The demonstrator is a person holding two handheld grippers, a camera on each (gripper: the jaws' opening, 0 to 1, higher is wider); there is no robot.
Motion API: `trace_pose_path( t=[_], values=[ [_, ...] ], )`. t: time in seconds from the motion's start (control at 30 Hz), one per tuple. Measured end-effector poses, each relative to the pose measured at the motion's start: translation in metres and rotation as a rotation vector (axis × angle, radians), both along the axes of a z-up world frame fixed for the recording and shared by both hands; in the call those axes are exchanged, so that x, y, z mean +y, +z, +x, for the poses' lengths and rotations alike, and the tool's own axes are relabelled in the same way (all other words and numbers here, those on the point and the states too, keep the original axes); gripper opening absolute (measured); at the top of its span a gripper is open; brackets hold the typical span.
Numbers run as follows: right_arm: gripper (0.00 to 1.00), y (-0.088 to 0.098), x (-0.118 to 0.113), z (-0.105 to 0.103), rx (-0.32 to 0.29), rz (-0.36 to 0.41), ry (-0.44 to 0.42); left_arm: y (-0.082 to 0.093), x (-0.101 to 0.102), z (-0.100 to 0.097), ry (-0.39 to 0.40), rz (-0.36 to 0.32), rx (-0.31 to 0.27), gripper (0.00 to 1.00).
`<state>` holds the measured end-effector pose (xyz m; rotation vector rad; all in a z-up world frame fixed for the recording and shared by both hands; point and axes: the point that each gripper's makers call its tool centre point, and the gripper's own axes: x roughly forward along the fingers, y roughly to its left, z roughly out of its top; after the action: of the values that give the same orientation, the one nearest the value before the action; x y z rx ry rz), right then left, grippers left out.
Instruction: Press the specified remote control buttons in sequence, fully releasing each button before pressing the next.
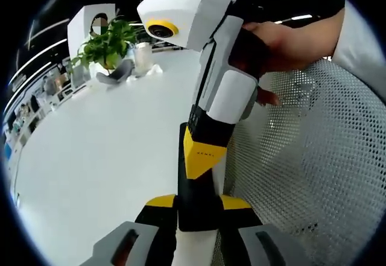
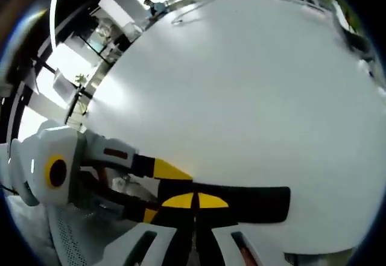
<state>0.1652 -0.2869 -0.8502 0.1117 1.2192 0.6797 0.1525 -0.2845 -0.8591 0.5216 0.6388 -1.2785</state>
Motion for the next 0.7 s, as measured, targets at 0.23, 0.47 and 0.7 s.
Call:
trace_pose_path(
  t=[0.23, 0.47, 0.7],
  values=[
    [0.00, -0.0008, 0.0009, 0.0000, -0.089, -0.045, 0.045, -0.0005, 0.0007, -0.0004, 0.017, 0.003, 0.008, 0.25],
    [0.00, -0.0014, 0.0020, -0.0016, -0.153, -0.075, 0.103, -0.0007, 0.0002, -0.0001, 0.034, 0.017, 0.011, 0.25],
    [0.00, -0.0002, 0.0022, -0.0015, -0.186, -0.069, 0.141, -0.0008, -0.0016, 0.0010, 0.064, 0.042, 0.011, 0.25]
  ],
)
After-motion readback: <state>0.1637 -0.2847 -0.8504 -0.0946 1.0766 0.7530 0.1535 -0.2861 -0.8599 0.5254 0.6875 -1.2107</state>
